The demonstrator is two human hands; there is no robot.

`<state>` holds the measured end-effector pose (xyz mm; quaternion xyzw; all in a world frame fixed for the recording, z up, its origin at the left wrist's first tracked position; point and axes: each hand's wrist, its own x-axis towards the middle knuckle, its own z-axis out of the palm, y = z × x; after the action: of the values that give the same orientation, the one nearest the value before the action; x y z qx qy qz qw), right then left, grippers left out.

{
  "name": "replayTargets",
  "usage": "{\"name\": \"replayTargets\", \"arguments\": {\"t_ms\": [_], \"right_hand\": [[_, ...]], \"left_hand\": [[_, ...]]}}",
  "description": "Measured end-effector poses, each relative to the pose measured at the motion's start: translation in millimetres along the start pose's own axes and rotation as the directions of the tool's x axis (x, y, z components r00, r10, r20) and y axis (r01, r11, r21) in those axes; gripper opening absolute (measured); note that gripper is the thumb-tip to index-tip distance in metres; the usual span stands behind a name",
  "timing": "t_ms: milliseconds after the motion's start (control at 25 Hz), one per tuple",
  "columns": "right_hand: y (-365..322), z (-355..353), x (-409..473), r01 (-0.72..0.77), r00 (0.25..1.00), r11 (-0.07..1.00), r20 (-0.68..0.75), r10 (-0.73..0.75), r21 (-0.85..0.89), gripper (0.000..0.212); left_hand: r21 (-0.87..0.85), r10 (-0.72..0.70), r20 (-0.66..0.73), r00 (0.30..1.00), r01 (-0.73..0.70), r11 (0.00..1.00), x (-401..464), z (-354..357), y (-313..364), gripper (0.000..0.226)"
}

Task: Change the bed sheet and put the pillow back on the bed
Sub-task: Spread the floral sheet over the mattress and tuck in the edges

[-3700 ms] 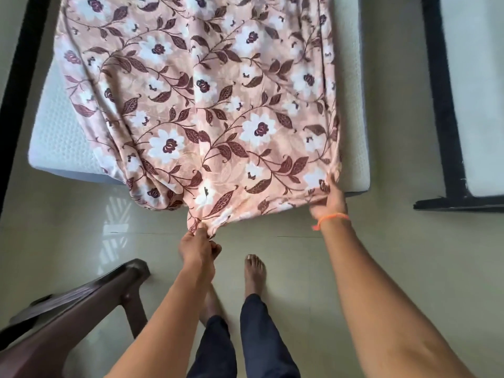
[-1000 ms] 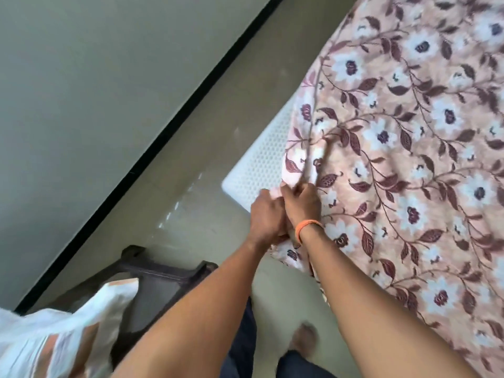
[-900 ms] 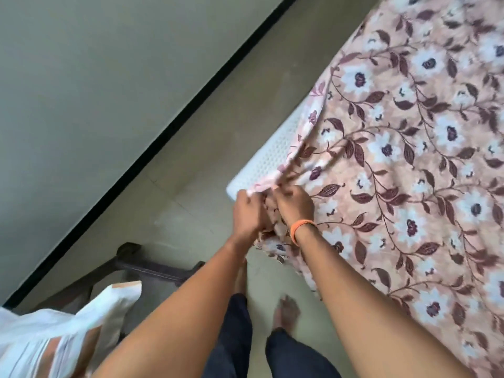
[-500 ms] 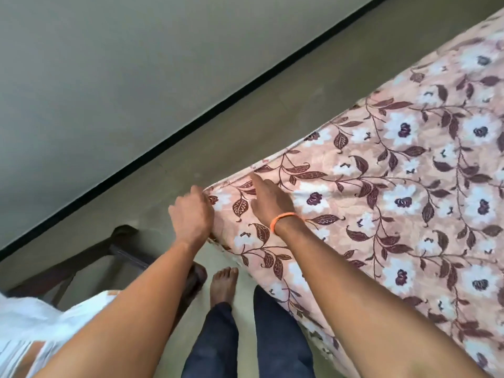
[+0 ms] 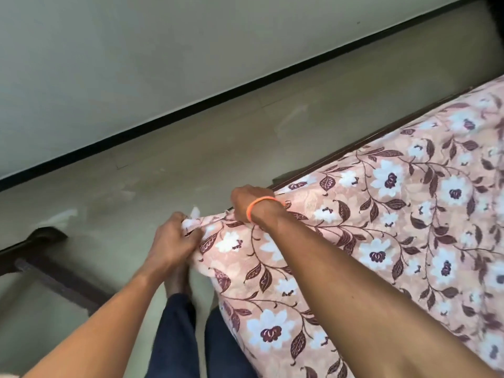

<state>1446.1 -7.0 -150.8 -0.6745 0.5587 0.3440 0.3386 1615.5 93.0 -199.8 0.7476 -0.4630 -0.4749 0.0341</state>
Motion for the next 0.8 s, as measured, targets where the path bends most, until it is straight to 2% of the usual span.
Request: {"name": "replayTargets", "arguments": {"t_ms": [80, 160, 200, 280, 360, 400, 440, 480, 520, 560, 600, 680, 720, 760, 800], "right_hand": [[-8, -11, 2, 0.031, 0.976, 0.999, -0.216, -0.026, 0.019, 0.029], [-22, -22, 3, 0.085, 0.888, 0.989, -0.460, -0.020, 0.121, 0.026], [-26, -29, 11, 0.090, 0.836, 0.989, -0.549, -0.011, 0.117, 0.026], [-36, -37, 21, 0.122, 0.752, 0.982, -0.660, 0.003, 0.144, 0.025], [-31, -26, 29, 0.144, 0.718, 0.971, -0.695, 0.030, 0.191, 0.021], [-28, -11, 35, 0.124, 0.756, 0.965, -0.652, 0.060, 0.232, 0.020], [-25, 5, 39, 0.066, 0.841, 0.962, -0.533, 0.089, 0.265, 0.019], [-20, 24, 45, -0.022, 0.932, 0.961, -0.342, 0.119, 0.275, 0.020], [-14, 38, 54, -0.106, 0.983, 0.953, -0.118, 0.144, 0.283, 0.027], [-10, 46, 65, -0.173, 0.984, 0.946, 0.088, 0.154, 0.275, 0.041], [-5, 47, 75, -0.202, 0.964, 0.956, 0.214, 0.156, 0.214, 0.059], [3, 45, 88, -0.185, 0.936, 0.983, 0.307, 0.172, 0.013, 0.088], [6, 44, 89, -0.178, 0.933, 0.982, 0.308, 0.188, -0.062, 0.095], [8, 44, 87, -0.204, 0.931, 0.974, 0.290, 0.224, -0.097, 0.099], [12, 46, 82, -0.250, 0.929, 0.963, 0.254, 0.268, -0.104, 0.102]], "left_hand": [[-0.029, 0.045, -0.014, 0.999, -0.046, 0.999, 12, 1, -1, 0.025], [-0.117, 0.023, -0.149, 0.989, -0.040, 0.992, 19, -8, 7, 0.031], [-0.150, 0.019, -0.227, 0.974, -0.055, 0.987, 29, -11, 16, 0.033], [-0.174, -0.022, -0.351, 0.936, -0.042, 0.984, 41, -20, 26, 0.032], [-0.188, -0.119, -0.356, 0.927, 0.054, 0.981, 58, -19, 28, 0.030], [-0.162, -0.176, -0.330, 0.927, 0.128, 0.978, 64, -19, 24, 0.029], [-0.109, -0.224, -0.306, 0.925, 0.200, 0.974, 67, -17, 19, 0.029], [-0.052, -0.254, -0.291, 0.922, 0.250, 0.967, 67, -12, 15, 0.032], [-0.012, -0.270, -0.264, 0.926, 0.277, 0.961, 63, -7, 14, 0.038], [0.017, -0.276, -0.224, 0.935, 0.287, 0.958, 60, 0, 8, 0.044], [0.031, -0.283, -0.156, 0.946, 0.292, 0.956, 57, 8, 5, 0.048], [-0.035, -0.381, 0.029, 0.924, 0.382, 0.924, 51, 27, -3, 0.055], [-0.147, -0.443, 0.159, 0.882, 0.465, 0.873, 47, 33, -4, 0.059], [-0.305, -0.468, 0.324, 0.822, 0.559, 0.771, 39, 38, -3, 0.060], [-0.451, -0.436, 0.498, 0.749, 0.654, 0.608, 28, 42, 4, 0.054]]}}
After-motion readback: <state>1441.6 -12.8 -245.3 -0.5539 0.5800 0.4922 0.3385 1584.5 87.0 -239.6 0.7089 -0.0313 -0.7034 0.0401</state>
